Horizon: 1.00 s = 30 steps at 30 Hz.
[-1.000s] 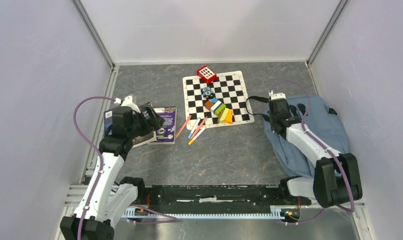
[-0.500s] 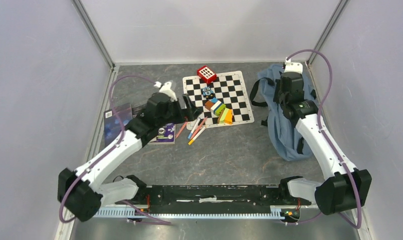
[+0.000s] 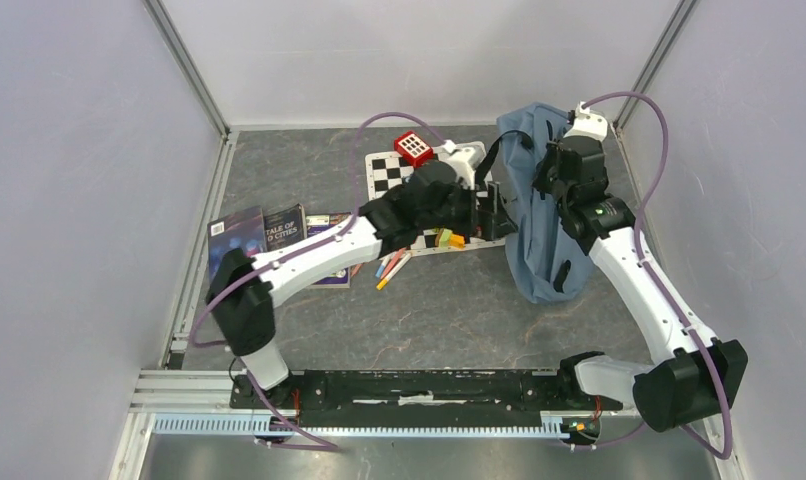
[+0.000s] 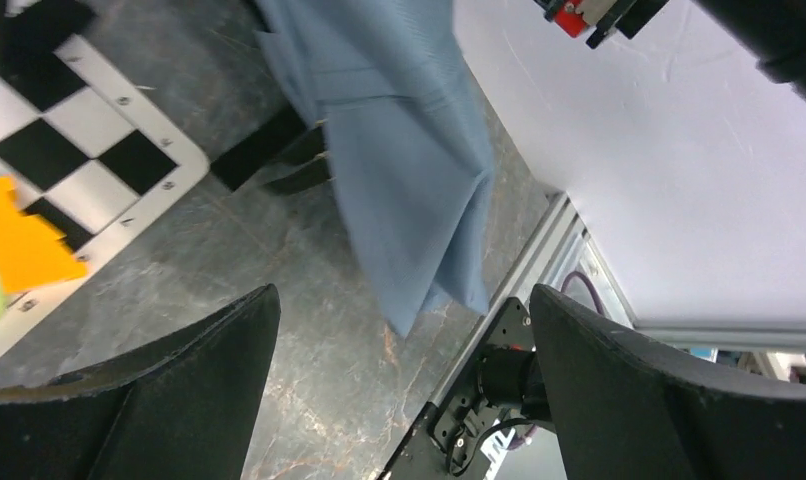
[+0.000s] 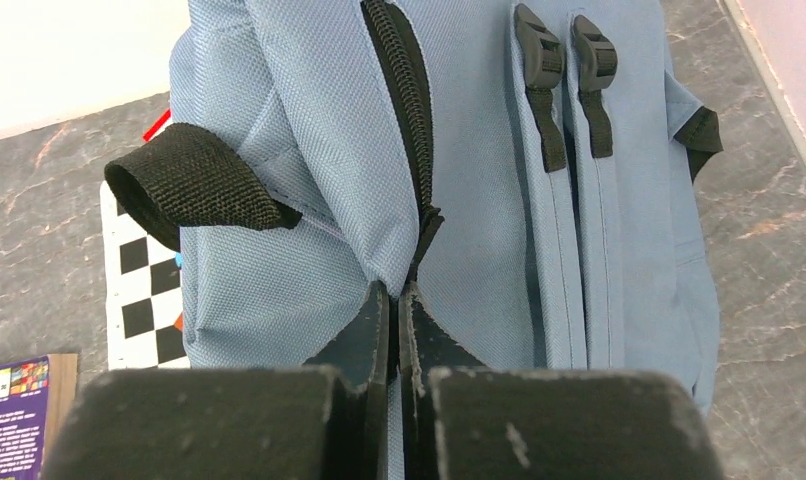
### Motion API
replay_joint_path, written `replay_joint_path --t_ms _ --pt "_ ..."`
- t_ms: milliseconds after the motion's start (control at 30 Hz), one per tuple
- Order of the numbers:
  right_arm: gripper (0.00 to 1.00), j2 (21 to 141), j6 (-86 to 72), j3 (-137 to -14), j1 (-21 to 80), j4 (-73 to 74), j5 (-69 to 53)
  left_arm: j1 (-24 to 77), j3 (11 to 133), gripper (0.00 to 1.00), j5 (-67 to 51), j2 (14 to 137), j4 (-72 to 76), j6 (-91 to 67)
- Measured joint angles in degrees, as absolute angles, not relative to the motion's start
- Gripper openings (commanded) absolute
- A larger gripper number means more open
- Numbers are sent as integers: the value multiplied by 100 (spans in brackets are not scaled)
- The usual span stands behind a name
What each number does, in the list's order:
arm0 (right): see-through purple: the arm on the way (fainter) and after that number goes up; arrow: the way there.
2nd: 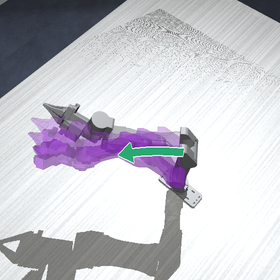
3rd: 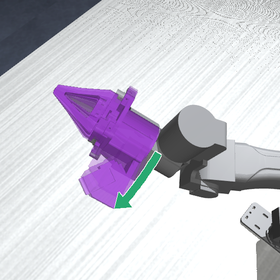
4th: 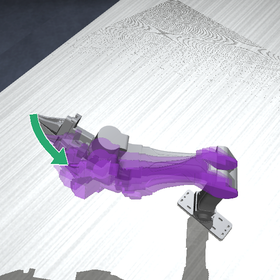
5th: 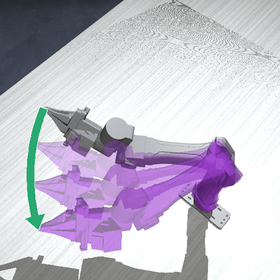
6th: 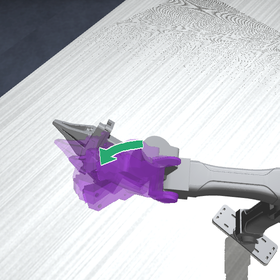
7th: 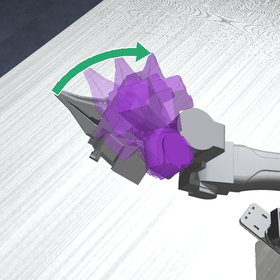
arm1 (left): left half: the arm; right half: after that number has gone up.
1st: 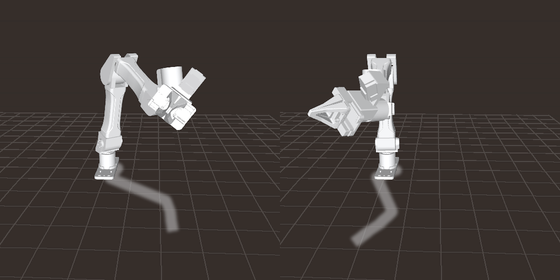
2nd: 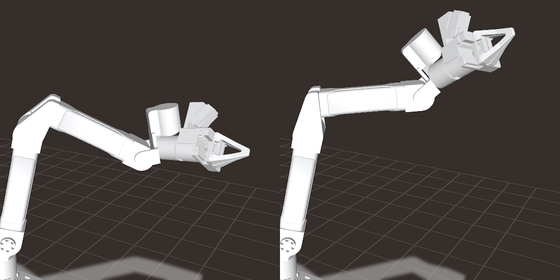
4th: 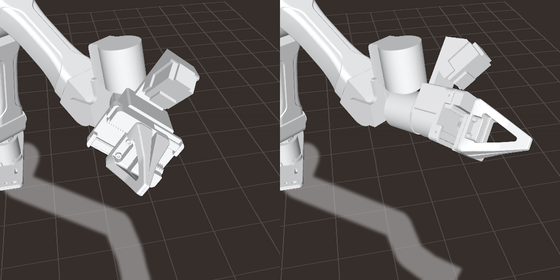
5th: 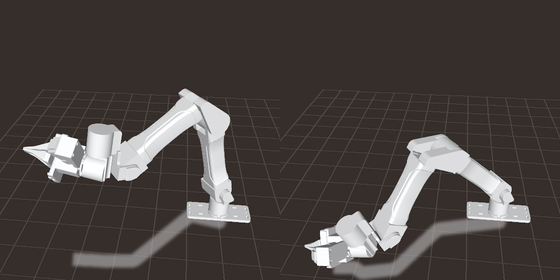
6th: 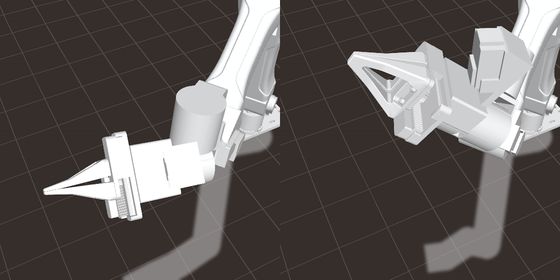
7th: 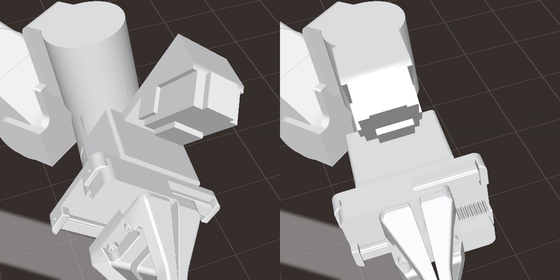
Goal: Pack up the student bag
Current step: Adjust the student bag at the center of the board.
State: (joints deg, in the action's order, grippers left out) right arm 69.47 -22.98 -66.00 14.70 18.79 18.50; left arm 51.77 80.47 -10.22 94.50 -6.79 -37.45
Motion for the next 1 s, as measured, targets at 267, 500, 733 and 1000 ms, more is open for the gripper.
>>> replay_joint_path --t_ms 267,500,733,1000 --pt "0 6947 -2408 -6600 1726 1765 1994 5435 8608 100 -1426 10178 -1107 -3583" --pt "0 6947 -2480 -6602 1747 1756 2088 5478 9279 100 -1192 10610 -1817 -3483" --pt "0 6947 -2480 -6602 1815 1782 2222 5485 9544 94 -1400 11004 -2147 -3422" --pt "0 6917 -2187 -6598 1837 1732 2386 5496 10075 11 -2292 11255 -2196 -3221"
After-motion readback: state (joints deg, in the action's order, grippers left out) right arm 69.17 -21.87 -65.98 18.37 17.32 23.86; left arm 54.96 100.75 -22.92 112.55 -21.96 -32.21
